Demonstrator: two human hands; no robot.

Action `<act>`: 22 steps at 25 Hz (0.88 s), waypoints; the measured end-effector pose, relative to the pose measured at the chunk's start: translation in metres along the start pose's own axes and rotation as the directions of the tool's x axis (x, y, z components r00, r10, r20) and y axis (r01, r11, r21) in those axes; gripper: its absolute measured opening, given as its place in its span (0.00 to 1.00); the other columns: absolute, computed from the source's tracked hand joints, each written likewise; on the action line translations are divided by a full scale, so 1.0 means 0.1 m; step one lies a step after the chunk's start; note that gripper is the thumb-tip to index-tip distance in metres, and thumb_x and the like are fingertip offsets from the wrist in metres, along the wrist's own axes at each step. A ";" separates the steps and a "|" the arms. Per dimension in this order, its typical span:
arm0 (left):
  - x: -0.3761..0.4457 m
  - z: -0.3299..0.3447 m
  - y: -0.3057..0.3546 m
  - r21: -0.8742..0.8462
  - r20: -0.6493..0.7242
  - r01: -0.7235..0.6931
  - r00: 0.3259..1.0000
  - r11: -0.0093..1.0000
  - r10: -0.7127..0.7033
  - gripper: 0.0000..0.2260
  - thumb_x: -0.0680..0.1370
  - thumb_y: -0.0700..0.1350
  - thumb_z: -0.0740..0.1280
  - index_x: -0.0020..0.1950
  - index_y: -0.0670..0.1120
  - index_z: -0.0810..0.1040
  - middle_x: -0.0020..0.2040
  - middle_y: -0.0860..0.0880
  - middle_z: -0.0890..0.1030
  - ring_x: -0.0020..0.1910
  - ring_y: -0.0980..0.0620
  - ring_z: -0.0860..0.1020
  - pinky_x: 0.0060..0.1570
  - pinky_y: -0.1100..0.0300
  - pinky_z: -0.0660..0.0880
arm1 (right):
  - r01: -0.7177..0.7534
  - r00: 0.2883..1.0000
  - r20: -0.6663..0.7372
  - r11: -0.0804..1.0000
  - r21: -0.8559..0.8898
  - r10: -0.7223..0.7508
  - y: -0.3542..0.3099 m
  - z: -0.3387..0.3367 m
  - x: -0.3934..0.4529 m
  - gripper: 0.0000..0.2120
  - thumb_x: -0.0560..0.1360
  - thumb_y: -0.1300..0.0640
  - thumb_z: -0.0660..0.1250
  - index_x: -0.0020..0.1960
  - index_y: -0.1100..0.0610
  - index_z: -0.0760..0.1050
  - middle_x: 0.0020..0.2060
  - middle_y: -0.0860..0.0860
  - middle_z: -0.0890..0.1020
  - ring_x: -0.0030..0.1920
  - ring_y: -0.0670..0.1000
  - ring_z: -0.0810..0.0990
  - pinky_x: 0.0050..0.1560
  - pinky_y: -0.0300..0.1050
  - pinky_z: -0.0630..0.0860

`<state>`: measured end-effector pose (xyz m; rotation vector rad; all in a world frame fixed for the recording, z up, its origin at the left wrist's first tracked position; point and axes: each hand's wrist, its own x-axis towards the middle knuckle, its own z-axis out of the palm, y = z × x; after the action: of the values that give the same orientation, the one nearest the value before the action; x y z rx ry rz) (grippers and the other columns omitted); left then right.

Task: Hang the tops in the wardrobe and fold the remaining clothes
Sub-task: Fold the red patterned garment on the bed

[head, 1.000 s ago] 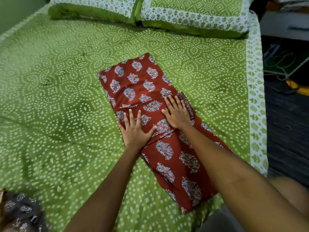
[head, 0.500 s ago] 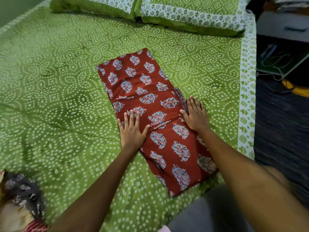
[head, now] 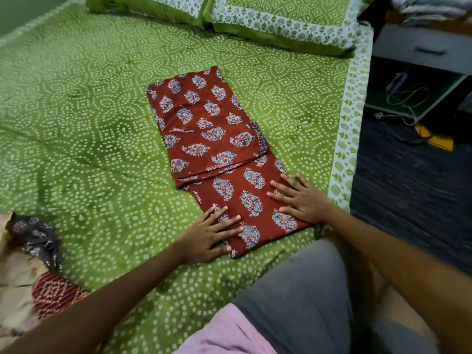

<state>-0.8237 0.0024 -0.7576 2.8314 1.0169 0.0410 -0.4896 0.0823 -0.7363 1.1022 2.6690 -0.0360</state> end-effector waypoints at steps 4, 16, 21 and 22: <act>-0.10 -0.07 0.19 -0.001 -0.008 -0.023 1.000 1.000 0.023 0.35 0.74 0.71 0.50 0.74 0.51 0.62 0.73 0.52 0.63 0.74 0.48 0.54 0.71 0.50 0.50 | 0.185 0.976 0.124 0.981 -0.051 -0.178 0.20 -0.07 -0.37 0.36 0.73 0.27 0.38 0.76 0.42 0.42 0.76 0.46 0.46 0.75 0.56 0.41 0.71 0.54 0.33; 0.19 -0.38 0.33 -0.815 -0.122 0.324 0.714 0.480 -0.689 0.07 0.74 0.41 0.65 0.47 0.48 0.82 0.42 0.55 0.81 0.43 0.55 0.76 0.46 0.60 0.71 | -0.311 0.872 0.024 0.516 0.798 0.489 -0.07 -0.63 -0.21 0.10 0.70 0.67 0.68 0.50 0.59 0.82 0.52 0.57 0.82 0.54 0.58 0.77 0.54 0.51 0.73; 0.29 -0.73 -0.16 -0.977 0.112 0.213 0.598 0.023 -0.793 0.08 0.77 0.34 0.63 0.46 0.45 0.79 0.34 0.57 0.83 0.34 0.62 0.79 0.41 0.64 0.76 | -0.240 0.850 0.170 0.079 0.968 0.499 0.13 -1.05 0.48 0.05 0.71 0.68 0.68 0.39 0.61 0.79 0.28 0.50 0.77 0.29 0.45 0.73 0.32 0.37 0.67; 0.32 -0.79 -0.28 -0.984 0.119 0.180 0.586 -0.014 -0.801 0.08 0.78 0.35 0.63 0.47 0.46 0.79 0.35 0.56 0.83 0.35 0.61 0.79 0.41 0.63 0.77 | -0.225 0.847 0.179 0.032 0.974 0.501 0.19 -1.12 0.67 0.03 0.71 0.66 0.69 0.40 0.60 0.79 0.28 0.49 0.78 0.28 0.44 0.74 0.31 0.36 0.68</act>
<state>-0.8224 0.0535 -0.6834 1.0586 1.3887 1.0240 -0.5472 0.1553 -0.6423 2.2087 2.1089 -1.9927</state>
